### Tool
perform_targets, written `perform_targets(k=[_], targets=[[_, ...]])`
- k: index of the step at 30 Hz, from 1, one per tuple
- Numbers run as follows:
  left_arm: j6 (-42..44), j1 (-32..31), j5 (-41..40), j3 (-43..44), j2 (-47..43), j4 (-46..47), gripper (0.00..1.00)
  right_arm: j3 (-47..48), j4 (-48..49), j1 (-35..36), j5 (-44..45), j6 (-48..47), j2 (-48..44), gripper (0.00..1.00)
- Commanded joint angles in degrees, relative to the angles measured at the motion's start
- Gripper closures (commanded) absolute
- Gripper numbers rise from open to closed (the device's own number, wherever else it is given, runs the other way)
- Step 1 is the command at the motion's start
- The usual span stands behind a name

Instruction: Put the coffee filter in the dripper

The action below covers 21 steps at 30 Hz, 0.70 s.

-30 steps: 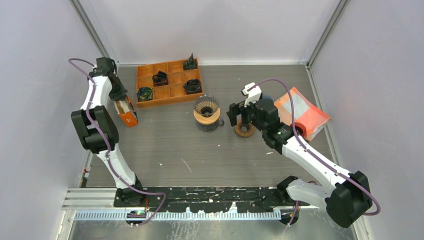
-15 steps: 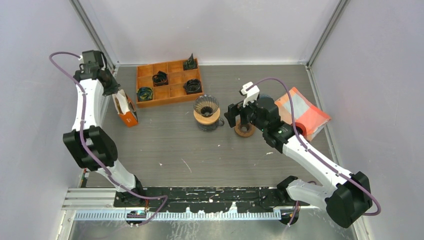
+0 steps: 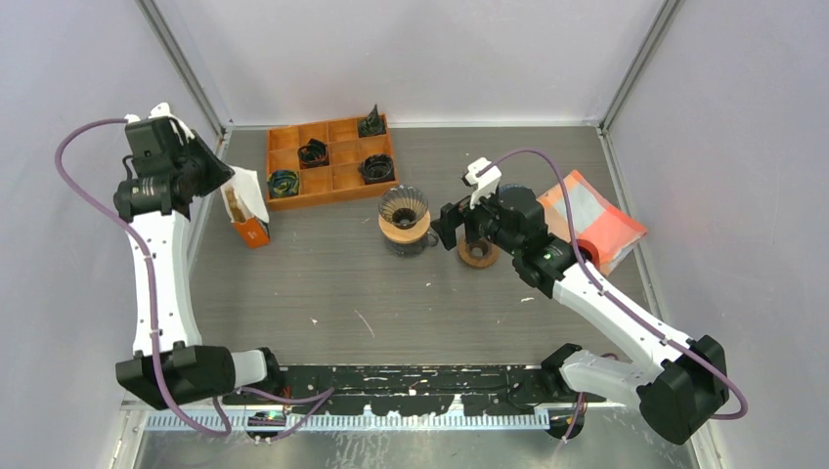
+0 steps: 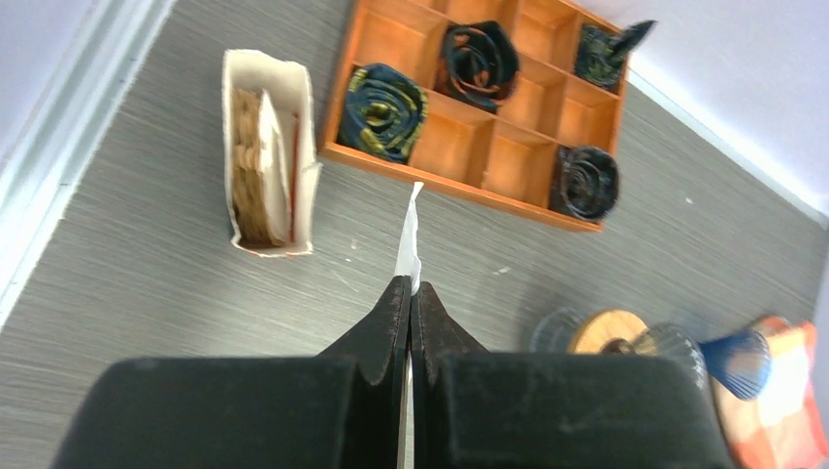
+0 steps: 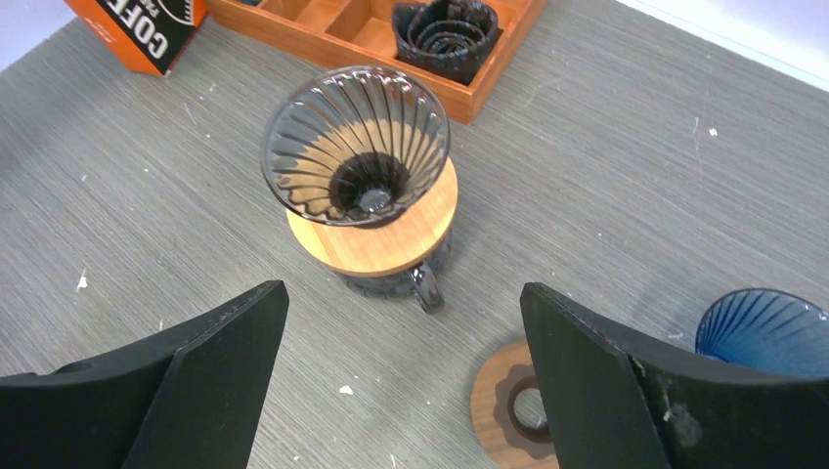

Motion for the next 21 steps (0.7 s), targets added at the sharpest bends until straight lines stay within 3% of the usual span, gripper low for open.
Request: perform_targets(k=[1, 7, 21], targets=[[-3.9, -0.8, 8.3, -3.5, -5.3, 5.3, 1.00, 3.8, 3.7, 1.5, -1.4, -0.5, 0.3, 0.05], [-8.5, -4.5, 14.5, -7.2, -8.5, 8.7, 1.00, 4.6, 7.8, 3.6, -1.7, -0.5, 2.3, 0.05], [-18.0, -21.9, 10.2, -15.6, -11.9, 21.7, 1.00, 6.9, 18.1, 12.1, 3.5, -5.1, 8.7, 0.05]])
